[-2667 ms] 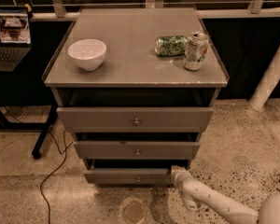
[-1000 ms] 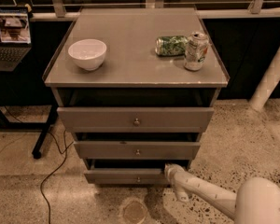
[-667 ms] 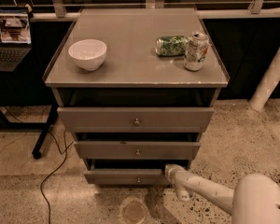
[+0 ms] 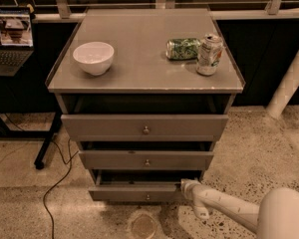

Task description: Open bottom drawer

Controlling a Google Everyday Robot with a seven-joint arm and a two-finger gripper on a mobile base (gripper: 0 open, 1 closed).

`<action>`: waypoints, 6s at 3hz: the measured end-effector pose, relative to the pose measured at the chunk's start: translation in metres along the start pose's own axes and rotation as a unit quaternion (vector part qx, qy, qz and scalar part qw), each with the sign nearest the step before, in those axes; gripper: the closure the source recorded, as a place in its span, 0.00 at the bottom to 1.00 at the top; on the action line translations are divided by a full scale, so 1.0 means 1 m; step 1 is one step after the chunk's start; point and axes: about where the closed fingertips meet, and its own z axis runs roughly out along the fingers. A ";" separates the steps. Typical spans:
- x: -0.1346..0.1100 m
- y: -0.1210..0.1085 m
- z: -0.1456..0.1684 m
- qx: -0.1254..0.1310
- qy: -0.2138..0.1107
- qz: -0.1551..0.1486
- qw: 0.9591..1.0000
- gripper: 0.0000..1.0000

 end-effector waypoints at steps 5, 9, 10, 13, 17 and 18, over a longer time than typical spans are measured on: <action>-0.012 0.002 0.035 0.050 0.065 -0.037 0.996 1.00; 0.040 -0.030 0.021 0.063 0.144 0.028 0.987 1.00; 0.040 -0.026 0.021 0.063 0.144 0.028 0.987 1.00; 0.055 -0.006 -0.034 -0.068 0.086 -0.027 0.994 1.00; 0.059 0.006 -0.082 -0.218 0.025 -0.164 0.962 1.00; 0.043 0.003 -0.098 -0.222 -0.009 -0.160 0.962 1.00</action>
Offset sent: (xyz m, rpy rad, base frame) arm 0.0303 0.0171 0.0247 -0.0101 -0.0729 0.0047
